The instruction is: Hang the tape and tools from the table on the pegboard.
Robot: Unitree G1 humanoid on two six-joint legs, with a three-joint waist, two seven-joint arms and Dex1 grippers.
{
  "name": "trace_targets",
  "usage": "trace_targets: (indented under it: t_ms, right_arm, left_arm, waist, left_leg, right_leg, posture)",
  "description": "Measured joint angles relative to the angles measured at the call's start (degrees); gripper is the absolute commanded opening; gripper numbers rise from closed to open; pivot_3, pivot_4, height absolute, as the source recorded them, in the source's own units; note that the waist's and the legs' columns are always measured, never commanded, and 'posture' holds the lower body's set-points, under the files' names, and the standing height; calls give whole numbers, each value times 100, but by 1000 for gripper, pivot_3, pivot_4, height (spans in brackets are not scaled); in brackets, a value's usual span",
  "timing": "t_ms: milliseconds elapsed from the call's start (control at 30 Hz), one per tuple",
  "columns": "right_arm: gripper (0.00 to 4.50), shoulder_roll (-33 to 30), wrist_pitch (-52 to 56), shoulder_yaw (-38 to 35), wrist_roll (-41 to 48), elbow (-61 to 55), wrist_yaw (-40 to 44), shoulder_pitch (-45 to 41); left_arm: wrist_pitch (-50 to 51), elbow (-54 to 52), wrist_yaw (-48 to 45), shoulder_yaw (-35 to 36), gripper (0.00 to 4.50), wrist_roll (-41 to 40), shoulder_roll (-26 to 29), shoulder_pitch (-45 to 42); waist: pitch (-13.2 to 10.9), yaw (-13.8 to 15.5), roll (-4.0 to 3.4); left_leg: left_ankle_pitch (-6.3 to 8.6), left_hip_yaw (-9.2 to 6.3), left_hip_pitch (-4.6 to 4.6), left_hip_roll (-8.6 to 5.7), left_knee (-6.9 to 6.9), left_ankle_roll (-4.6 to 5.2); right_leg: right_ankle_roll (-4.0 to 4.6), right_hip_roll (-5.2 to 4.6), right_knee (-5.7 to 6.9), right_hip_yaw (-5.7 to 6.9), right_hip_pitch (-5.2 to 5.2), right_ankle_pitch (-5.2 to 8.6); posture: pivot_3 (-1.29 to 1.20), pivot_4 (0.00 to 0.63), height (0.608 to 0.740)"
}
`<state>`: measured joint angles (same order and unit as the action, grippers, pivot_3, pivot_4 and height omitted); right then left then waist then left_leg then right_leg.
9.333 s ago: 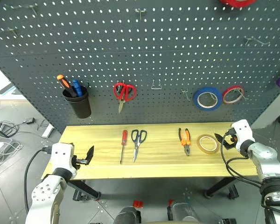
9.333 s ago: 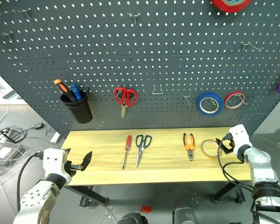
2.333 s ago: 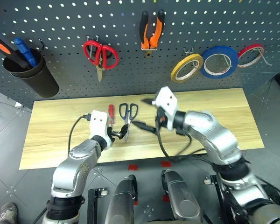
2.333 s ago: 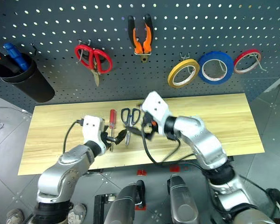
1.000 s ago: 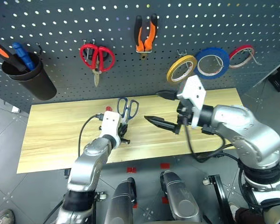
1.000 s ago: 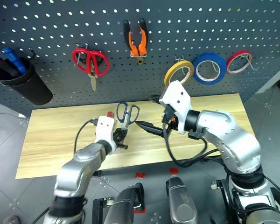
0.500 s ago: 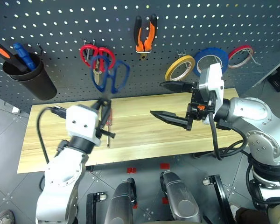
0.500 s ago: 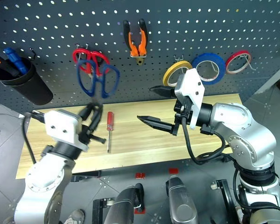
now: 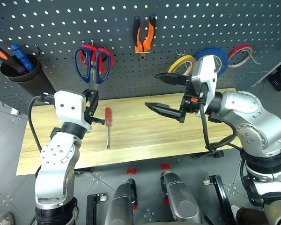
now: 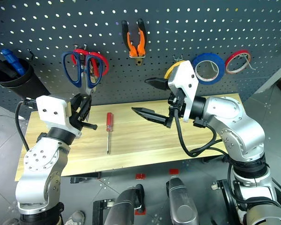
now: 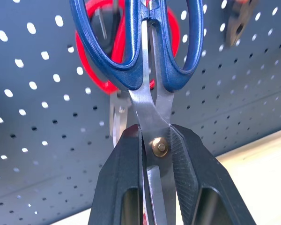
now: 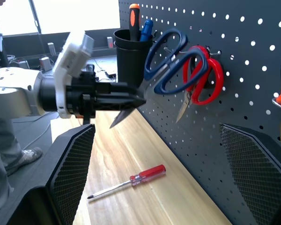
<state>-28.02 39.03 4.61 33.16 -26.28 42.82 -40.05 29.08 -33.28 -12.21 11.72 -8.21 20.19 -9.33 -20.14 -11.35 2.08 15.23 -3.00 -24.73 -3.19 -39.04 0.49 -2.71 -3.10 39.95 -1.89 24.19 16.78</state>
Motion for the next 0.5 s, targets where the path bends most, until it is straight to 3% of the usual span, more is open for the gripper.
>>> trace_targets:
  t_ms: [100,133,333,500]
  right_arm:
    - [4500,110,-78,4,-43,84,-14,-120]
    - [4500,139,-103,4,-45,89,-16,-165]
    - [4500,190,-90,173,-58,55,-67,-73]
    - [4500,204,445,499,-105,-111,-489,255]
  left_arm:
    - [-75,266,-108,-6,558,-51,19,-53]
    - [-90,348,-133,-16,1286,-68,18,-53]
    - [6,411,-82,-12,2927,-94,-99,91]
    - [802,649,-16,84,2927,-314,-248,696]
  waist:
    - [0,-8,0]
    - [0,-13,0]
    - [2,-34,0]
    - [3,-76,0]
  left_leg:
    - [0,0,0,0,0,0]
    - [0,0,0,0,0,0]
    - [0,0,0,1,0,0]
    - [-1,-2,1,2,0,1]
  right_leg:
    - [0,0,0,-1,2,0]
    - [0,0,1,0,2,0]
    - [0,-1,0,-2,1,0]
    - [0,0,6,-1,3,0]
  posture:
    - [-354,309,740]
    - [-354,309,740]
    - [-359,319,740]
    - [-351,336,740]
